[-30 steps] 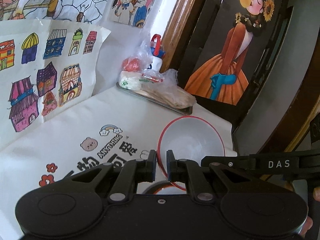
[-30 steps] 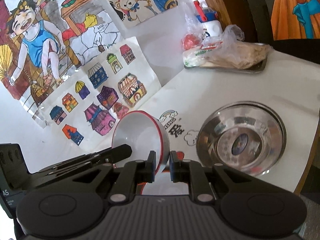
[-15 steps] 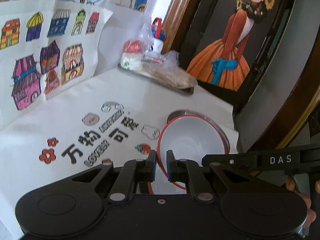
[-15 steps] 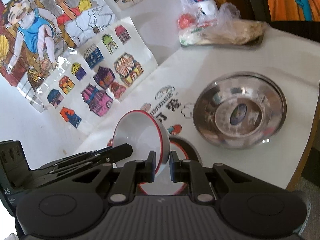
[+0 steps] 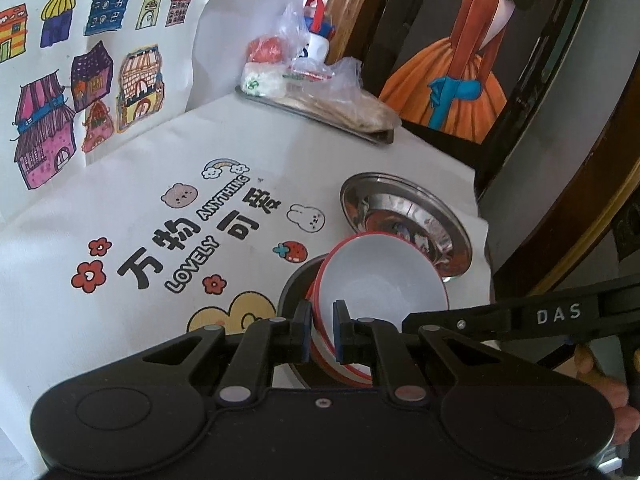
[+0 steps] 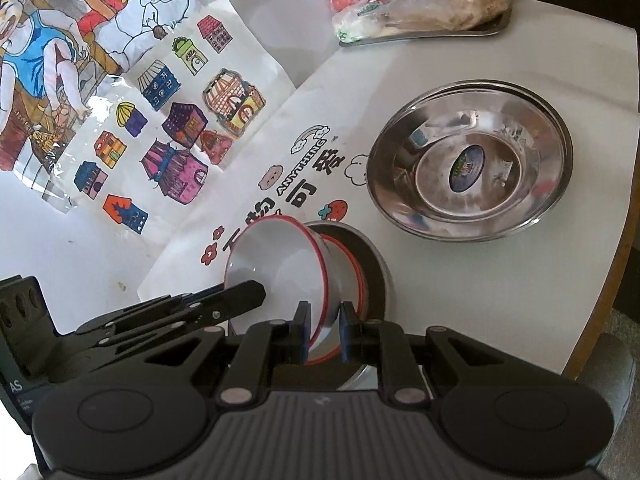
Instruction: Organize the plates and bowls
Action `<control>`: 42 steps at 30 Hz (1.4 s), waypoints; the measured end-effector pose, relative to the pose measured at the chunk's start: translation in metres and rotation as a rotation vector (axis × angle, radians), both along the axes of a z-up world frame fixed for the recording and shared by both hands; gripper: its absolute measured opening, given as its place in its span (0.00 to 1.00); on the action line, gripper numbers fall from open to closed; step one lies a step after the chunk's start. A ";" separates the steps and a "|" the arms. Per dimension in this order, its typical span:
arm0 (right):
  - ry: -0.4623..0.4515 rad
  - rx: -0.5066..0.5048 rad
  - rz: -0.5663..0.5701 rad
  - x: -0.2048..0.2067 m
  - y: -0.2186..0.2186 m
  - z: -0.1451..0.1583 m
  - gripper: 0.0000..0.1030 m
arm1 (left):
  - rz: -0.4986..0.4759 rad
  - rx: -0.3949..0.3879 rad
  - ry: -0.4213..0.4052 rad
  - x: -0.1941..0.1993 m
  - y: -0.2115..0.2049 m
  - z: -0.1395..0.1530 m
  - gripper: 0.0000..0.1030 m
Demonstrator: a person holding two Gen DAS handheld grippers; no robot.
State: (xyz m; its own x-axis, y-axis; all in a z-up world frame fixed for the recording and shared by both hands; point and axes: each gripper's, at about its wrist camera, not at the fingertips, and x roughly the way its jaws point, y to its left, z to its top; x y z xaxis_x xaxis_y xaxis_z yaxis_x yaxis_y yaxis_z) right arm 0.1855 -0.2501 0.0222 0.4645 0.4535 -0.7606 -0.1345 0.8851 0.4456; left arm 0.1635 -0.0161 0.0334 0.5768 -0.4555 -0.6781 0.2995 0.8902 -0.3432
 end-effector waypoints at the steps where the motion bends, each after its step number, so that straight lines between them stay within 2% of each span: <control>1: 0.008 -0.008 0.003 0.001 0.001 0.000 0.16 | -0.001 0.011 0.003 0.000 -0.001 0.001 0.10; 5: 0.029 -0.041 0.015 0.005 0.005 0.003 0.17 | -0.008 0.040 0.012 0.002 -0.005 0.004 0.10; 19: 0.081 -0.156 0.093 0.006 0.025 0.010 0.20 | -0.023 0.067 0.047 0.009 -0.009 0.008 0.10; 28: 0.104 -0.159 0.090 0.009 0.024 0.009 0.21 | -0.033 0.091 0.054 0.012 -0.011 0.008 0.10; 32: 0.096 -0.174 0.073 0.011 0.020 0.010 0.24 | -0.035 0.099 0.067 0.014 -0.012 0.007 0.10; 42: 0.076 -0.182 0.093 0.009 0.021 0.010 0.23 | -0.035 0.099 0.063 0.016 -0.013 0.007 0.10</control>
State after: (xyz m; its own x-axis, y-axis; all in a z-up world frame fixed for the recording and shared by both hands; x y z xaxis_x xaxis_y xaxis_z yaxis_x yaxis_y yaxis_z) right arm 0.1948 -0.2294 0.0318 0.3655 0.3441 -0.8649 -0.1915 0.9371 0.2919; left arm 0.1792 -0.0289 0.0407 0.5169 -0.4035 -0.7550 0.3116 0.9101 -0.2730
